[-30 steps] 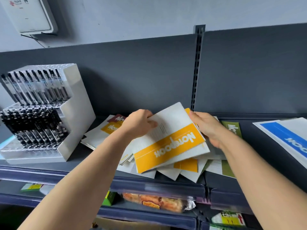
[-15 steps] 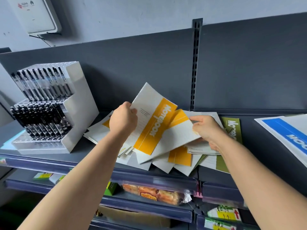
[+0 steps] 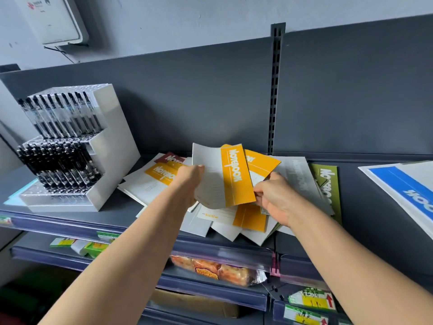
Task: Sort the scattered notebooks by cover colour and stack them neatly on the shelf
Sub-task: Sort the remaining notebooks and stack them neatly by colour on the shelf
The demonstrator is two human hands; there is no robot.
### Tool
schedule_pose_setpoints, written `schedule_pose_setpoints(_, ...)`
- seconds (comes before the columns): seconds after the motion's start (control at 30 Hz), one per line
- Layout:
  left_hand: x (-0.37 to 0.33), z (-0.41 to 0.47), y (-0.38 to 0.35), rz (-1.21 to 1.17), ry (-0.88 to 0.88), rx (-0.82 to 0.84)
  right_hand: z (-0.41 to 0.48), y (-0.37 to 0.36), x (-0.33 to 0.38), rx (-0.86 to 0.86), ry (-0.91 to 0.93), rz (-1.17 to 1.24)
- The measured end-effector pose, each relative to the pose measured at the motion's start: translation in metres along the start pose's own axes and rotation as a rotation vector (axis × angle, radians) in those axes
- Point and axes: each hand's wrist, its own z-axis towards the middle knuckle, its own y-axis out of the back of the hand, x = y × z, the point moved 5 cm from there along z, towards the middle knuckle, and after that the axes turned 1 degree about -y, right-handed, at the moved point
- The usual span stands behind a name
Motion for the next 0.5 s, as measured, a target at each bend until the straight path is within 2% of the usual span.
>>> schedule_pose_setpoints(0.03, -0.002, 0.002, 0.003, 0.000, -0.024, -0.025, -0.008, 0.001, 0.003, 0.081, 0.006, -0.048)
schedule_pose_setpoints(0.1, -0.011, 0.011, 0.010, 0.018, -0.138, -0.109, -0.015, 0.010, 0.012, 0.156, 0.071, -0.386)
schedule_pose_setpoints(0.2, -0.029, 0.017, 0.021, 0.131, -0.324, -0.212, -0.011, 0.029, 0.032, -0.095, 0.400, -1.095)
schedule_pose_setpoints(0.27, -0.038, 0.018, 0.024, 0.250, -0.391, -0.194, -0.011, 0.029, 0.035, -0.141, 0.540, -1.263)
schedule_pose_setpoints(0.33, -0.043, 0.018, 0.019, 0.544, -0.463, -0.096, -0.005, 0.036, 0.033, -0.188, 0.532, -1.357)
schedule_pose_setpoints(0.43, -0.034, 0.009, -0.001, 0.909, -0.451, 0.073, 0.002, 0.060, 0.026, -0.262, 0.326, -1.493)
schedule_pose_setpoints(0.5, -0.027, 0.007, -0.015, 1.048, -0.493, 0.015, 0.003, 0.063, 0.017, -0.169, 0.237, -1.524)
